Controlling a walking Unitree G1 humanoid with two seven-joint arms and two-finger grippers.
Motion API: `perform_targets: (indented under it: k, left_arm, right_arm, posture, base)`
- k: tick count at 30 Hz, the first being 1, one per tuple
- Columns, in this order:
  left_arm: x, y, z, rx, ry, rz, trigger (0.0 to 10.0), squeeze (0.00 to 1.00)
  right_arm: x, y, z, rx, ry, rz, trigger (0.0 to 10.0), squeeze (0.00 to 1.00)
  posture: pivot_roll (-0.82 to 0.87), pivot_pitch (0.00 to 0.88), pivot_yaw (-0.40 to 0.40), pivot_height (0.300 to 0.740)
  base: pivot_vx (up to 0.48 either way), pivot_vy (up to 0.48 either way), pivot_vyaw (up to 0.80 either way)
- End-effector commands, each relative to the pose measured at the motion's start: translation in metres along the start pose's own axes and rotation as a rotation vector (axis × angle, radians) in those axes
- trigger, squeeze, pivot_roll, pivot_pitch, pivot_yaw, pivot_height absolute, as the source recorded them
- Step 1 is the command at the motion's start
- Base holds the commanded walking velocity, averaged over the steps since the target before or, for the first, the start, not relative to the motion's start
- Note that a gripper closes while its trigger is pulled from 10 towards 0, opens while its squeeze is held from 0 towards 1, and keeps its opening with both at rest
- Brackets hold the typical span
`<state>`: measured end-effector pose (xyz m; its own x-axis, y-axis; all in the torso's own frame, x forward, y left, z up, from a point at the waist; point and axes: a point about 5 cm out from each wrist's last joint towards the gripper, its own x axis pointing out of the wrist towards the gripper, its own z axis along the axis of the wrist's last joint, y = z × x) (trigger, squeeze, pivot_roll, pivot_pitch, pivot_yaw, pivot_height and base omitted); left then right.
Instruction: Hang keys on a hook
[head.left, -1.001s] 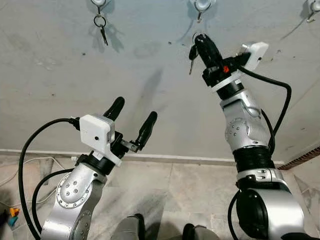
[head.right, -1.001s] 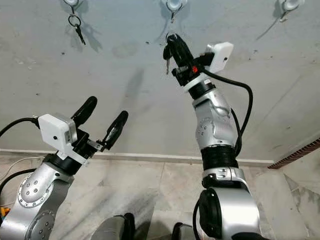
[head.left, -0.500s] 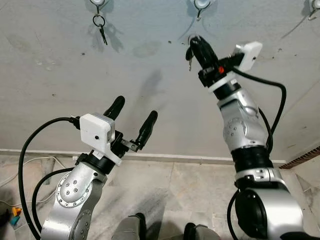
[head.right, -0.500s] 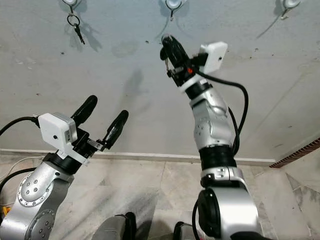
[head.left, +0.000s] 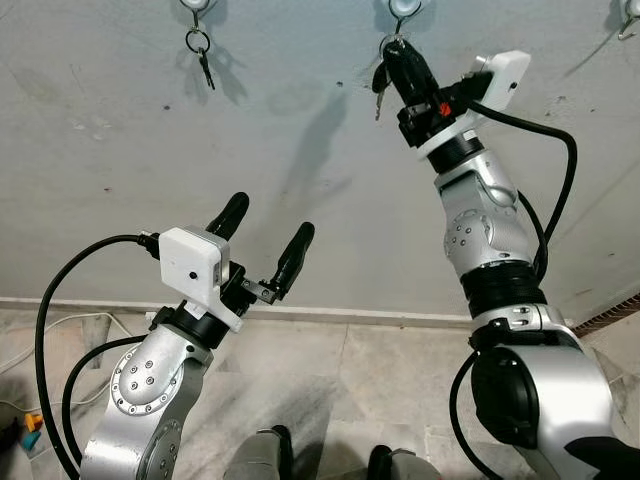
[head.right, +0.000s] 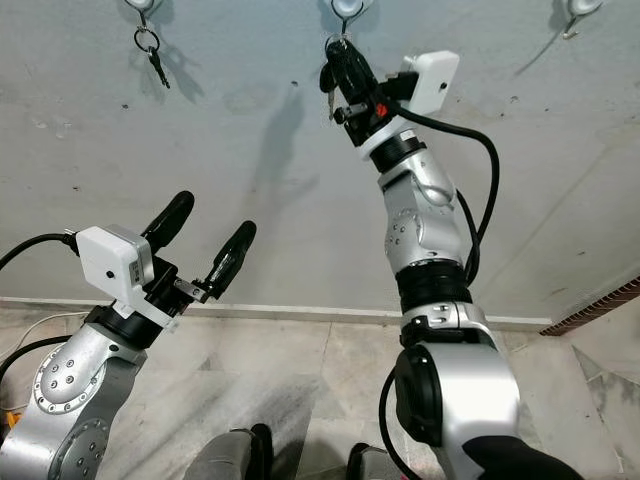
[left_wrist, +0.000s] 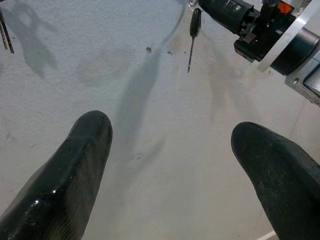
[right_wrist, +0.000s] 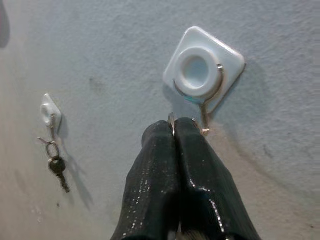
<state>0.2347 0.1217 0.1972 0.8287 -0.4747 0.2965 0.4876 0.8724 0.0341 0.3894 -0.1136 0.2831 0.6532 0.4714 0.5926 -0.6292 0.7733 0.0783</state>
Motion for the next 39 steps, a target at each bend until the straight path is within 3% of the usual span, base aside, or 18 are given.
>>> perform_targets:
  k: [1, 11, 39]
  left_arm:
    - [-0.003, 0.000, -0.001, 0.004, 0.016, 0.003, 10.0, 0.00]
    - [-0.002, 0.000, -0.002, 0.006, 0.017, 0.000, 10.0, 0.00]
    - [-0.004, 0.000, -0.002, 0.007, 0.022, 0.003, 10.0, 0.00]
  right_arm:
    - [0.004, 0.000, 0.005, -0.006, -0.021, 0.005, 10.0, 0.00]
    - [0.008, -0.003, 0.005, 0.008, -0.031, -0.033, 10.0, 0.00]
    - [-0.001, -0.014, -0.014, 0.160, -0.012, -0.173, 10.0, 0.00]
  posture:
    - [0.24, 0.235, 0.055, 0.740]
    - [0.24, 0.230, 0.056, 0.740]
    - [0.25, 0.230, 0.054, 0.740]
  base:
    - [0.000, 0.000, 0.00]
    - [0.000, 0.000, 0.00]
    - [0.000, 0.000, 0.00]
